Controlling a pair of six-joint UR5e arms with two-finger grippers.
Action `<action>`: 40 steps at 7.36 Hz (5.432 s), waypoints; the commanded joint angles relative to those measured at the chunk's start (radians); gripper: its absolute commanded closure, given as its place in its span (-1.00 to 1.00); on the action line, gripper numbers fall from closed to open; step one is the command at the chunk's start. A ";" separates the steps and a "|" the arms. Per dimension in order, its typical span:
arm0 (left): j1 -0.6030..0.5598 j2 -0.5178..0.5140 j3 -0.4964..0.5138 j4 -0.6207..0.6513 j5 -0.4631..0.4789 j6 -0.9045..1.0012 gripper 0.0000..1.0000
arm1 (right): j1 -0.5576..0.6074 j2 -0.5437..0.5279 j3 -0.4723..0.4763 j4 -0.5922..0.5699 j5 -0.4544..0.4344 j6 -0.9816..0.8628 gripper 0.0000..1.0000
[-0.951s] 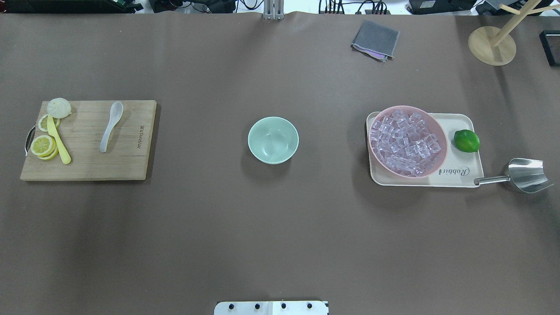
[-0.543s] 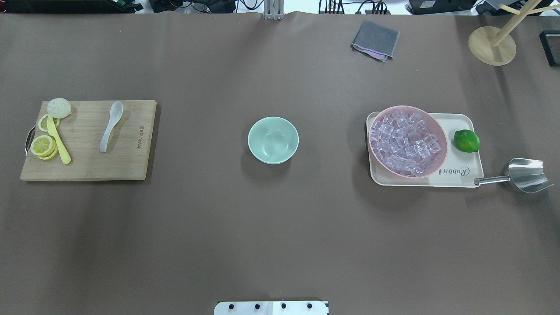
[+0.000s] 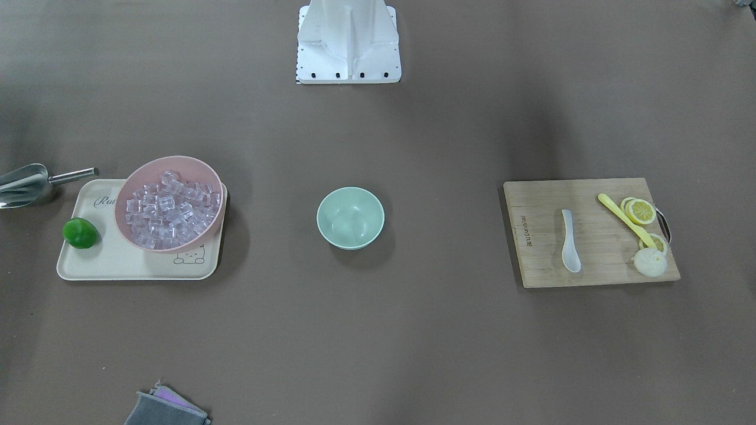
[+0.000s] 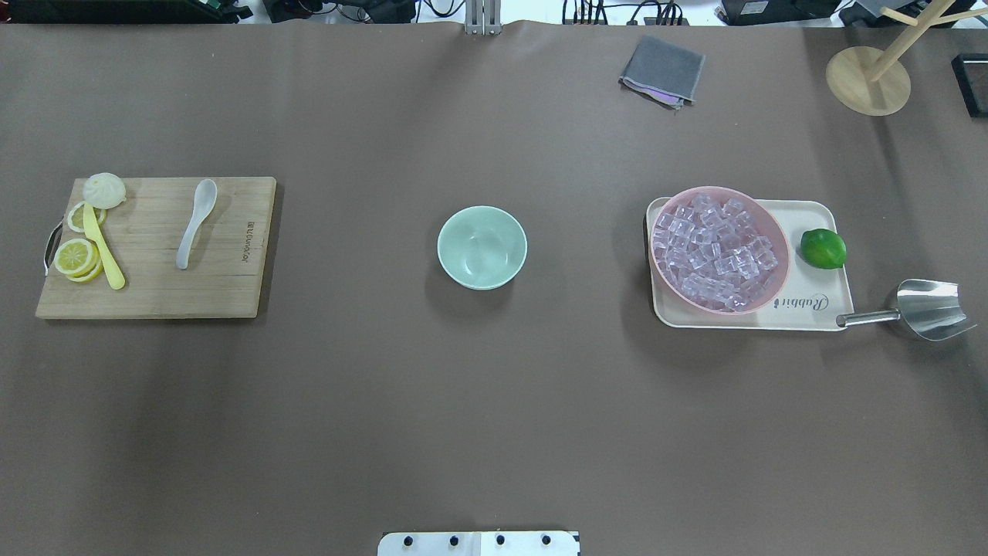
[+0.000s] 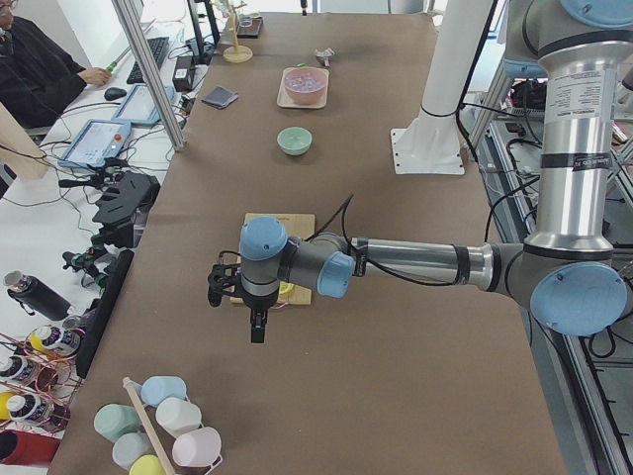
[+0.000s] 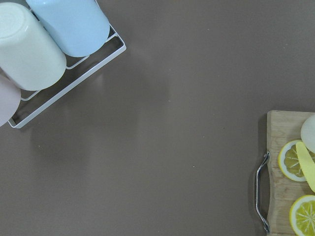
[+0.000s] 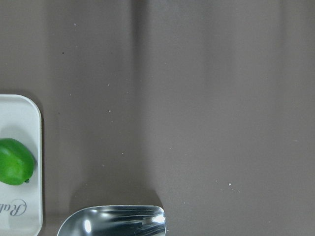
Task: Put spoon and ice into bowl
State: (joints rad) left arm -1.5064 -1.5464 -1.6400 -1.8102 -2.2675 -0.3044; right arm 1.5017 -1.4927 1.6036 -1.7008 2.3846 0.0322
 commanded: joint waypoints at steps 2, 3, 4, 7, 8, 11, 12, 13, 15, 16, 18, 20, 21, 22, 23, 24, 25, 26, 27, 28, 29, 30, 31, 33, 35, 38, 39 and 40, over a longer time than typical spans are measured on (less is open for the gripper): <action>0.002 -0.041 -0.059 -0.009 -0.007 -0.002 -0.96 | -0.001 0.018 0.004 0.003 0.001 0.000 -1.00; 0.006 -0.061 -0.089 -0.012 -0.010 -0.001 -0.96 | -0.001 0.047 0.004 0.003 0.001 -0.002 -1.00; 0.052 -0.081 -0.095 -0.014 -0.012 -0.004 -0.96 | -0.009 0.093 -0.001 0.006 0.001 0.002 -1.00; 0.151 -0.125 -0.107 0.003 -0.030 -0.067 -0.95 | -0.011 0.089 -0.010 0.009 0.117 0.000 -1.00; 0.216 -0.164 -0.106 0.032 -0.044 -0.070 -0.97 | -0.020 0.086 -0.007 0.026 0.116 0.000 -1.00; 0.427 -0.279 -0.104 0.034 0.017 -0.321 -0.96 | -0.058 0.132 -0.005 0.027 0.119 0.102 -1.00; 0.508 -0.287 -0.103 0.022 0.092 -0.382 -0.95 | -0.086 0.134 -0.007 0.038 0.119 0.135 -1.00; 0.558 -0.299 -0.071 -0.016 0.130 -0.410 -0.94 | -0.087 0.125 0.001 0.065 0.122 0.156 -1.00; 0.604 -0.297 0.079 -0.229 0.189 -0.417 -0.94 | -0.097 0.143 0.016 0.066 0.117 0.204 -1.00; 0.604 -0.291 0.097 -0.262 0.192 -0.412 -0.93 | -0.116 0.146 0.038 0.066 0.114 0.253 -1.00; 0.610 -0.290 0.098 -0.262 0.192 -0.404 -0.76 | -0.144 0.161 0.049 0.066 0.102 0.284 -1.00; 0.615 -0.281 0.100 -0.262 0.194 -0.404 -0.46 | -0.149 0.167 0.049 0.066 0.103 0.285 -1.00; 0.617 -0.275 0.101 -0.262 0.192 -0.404 -0.37 | -0.149 0.167 0.050 0.066 0.103 0.285 -1.00; 0.617 -0.274 0.101 -0.262 0.194 -0.404 -0.18 | -0.149 0.167 0.049 0.066 0.103 0.285 -1.00; 0.617 -0.274 0.101 -0.262 0.194 -0.404 0.10 | -0.149 0.167 0.049 0.066 0.103 0.285 -1.00; 0.617 -0.274 0.103 -0.262 0.194 -0.404 0.24 | -0.149 0.167 0.049 0.066 0.103 0.285 -1.00; 0.618 -0.274 0.104 -0.261 0.194 -0.404 0.27 | -0.149 0.167 0.049 0.066 0.103 0.285 -1.00; 0.618 -0.274 0.109 -0.261 0.194 -0.403 0.30 | -0.149 0.167 0.049 0.066 0.103 0.285 -1.00; 0.618 -0.276 0.112 -0.261 0.194 -0.403 0.30 | -0.149 0.167 0.047 0.066 0.103 0.285 -1.00; 0.621 -0.278 0.118 -0.261 0.194 -0.403 0.31 | -0.149 0.167 0.047 0.066 0.103 0.285 -1.00; 0.623 -0.284 0.121 -0.258 0.194 -0.403 0.57 | -0.149 0.167 0.047 0.064 0.103 0.285 -1.00; 0.621 -0.284 0.118 -0.258 0.192 -0.404 1.00 | -0.149 0.167 0.045 0.064 0.105 0.285 -1.00; 0.620 -0.285 0.105 -0.256 0.172 -0.403 1.00 | -0.149 0.167 0.047 0.064 0.105 0.285 -1.00; 0.547 -0.306 0.033 -0.175 0.085 -0.397 1.00 | -0.149 0.181 0.047 0.064 0.104 0.287 -1.00; 0.532 -0.409 -0.093 0.017 0.083 -0.397 1.00 | -0.149 0.187 0.059 0.064 0.107 0.285 -1.00; 0.578 -0.541 -0.121 0.173 0.095 -0.236 1.00 | -0.181 0.184 0.105 0.066 0.104 0.409 -1.00; 0.612 -0.561 -0.126 0.170 0.112 -0.158 1.00 | -0.193 0.181 0.110 0.066 0.103 0.413 -1.00; 0.633 -0.575 -0.142 0.181 0.111 -0.151 1.00 | -0.202 0.178 0.110 0.066 0.100 0.414 -1.00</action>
State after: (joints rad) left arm -0.9045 -2.1006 -1.7667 -1.6430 -2.1621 -0.4986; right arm 1.3140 -1.3111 1.7085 -1.6353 2.4882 0.4356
